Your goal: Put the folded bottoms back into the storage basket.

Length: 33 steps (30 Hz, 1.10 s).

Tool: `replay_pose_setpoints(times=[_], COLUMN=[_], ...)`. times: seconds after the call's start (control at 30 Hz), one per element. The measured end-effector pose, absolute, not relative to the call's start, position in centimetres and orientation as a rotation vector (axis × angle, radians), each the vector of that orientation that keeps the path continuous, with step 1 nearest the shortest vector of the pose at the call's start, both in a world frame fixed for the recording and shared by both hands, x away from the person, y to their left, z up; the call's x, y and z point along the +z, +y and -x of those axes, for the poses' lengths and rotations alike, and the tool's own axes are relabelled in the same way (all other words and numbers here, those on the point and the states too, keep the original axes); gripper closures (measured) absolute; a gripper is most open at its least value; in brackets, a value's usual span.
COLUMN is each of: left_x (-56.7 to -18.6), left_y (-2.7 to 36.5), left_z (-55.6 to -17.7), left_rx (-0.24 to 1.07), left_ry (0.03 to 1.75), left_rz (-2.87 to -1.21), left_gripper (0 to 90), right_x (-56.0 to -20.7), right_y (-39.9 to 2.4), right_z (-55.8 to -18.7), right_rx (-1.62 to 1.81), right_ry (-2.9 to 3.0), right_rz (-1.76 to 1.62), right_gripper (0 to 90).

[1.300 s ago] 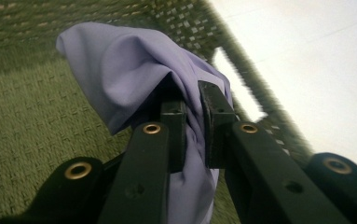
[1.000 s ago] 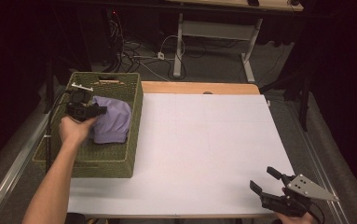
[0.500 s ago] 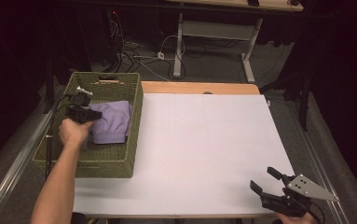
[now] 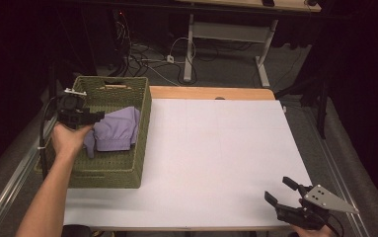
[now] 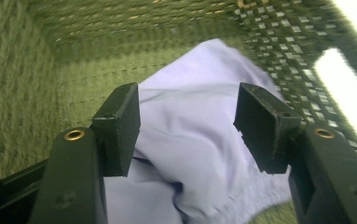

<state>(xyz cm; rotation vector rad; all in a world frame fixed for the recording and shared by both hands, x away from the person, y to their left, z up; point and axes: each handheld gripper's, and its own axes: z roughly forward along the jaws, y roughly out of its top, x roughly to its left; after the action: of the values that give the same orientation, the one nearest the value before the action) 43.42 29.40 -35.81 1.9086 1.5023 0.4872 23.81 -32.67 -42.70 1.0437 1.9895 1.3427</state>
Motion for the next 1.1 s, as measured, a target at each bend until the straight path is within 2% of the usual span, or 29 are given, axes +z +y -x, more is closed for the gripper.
replay_pose_setpoints(times=[0.67,1.1], left_x=[-34.1,-34.2], left_y=[27.9,27.7], left_z=[-37.3,-34.2], left_rx=[0.461,0.455], left_ry=[1.261,1.202], left_rz=[-1.85,-1.824], left_gripper=[34.2,34.1], right_x=[-42.5,-42.4], right_y=[-33.0,-33.2], right_z=[-23.8,-23.8], right_rx=[1.364,1.363], right_ry=[1.963,1.95], right_rz=[-1.051,-1.061], right_gripper=[19.9,19.9])
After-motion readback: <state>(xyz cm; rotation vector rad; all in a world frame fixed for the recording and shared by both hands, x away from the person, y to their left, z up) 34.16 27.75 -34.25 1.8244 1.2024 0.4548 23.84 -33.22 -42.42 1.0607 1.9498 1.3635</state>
